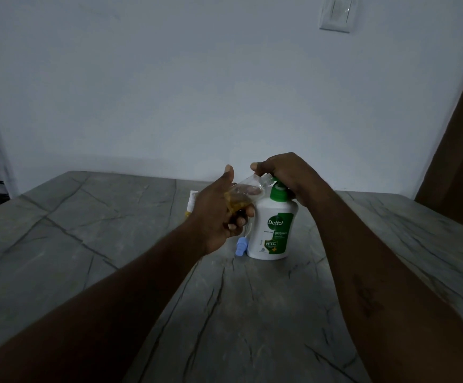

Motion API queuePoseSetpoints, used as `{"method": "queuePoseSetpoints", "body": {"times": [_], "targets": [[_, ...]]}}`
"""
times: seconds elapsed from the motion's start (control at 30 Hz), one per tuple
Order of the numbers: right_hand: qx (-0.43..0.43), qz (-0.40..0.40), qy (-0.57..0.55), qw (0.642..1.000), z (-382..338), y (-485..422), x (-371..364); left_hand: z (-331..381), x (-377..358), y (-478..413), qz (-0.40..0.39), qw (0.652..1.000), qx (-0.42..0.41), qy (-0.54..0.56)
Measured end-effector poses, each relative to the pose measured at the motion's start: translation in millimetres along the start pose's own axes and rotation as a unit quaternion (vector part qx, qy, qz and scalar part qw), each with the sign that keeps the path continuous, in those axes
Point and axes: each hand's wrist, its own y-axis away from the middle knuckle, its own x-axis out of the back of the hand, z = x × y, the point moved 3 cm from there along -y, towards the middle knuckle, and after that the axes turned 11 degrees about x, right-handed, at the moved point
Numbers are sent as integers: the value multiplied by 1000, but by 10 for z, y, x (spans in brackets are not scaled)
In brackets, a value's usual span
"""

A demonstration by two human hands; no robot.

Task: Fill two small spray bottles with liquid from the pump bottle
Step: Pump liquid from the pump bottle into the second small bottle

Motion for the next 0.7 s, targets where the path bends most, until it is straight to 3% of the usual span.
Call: {"method": "queuePoseSetpoints", "body": {"times": [0.37, 0.7], "targets": [[63, 14, 57, 996, -122, -6, 79, 41, -7, -2, -9, 1000, -9, 8], [-14, 3, -15, 1000, -18, 22, 5, 39, -3, 0, 8, 1000, -2, 0]]}}
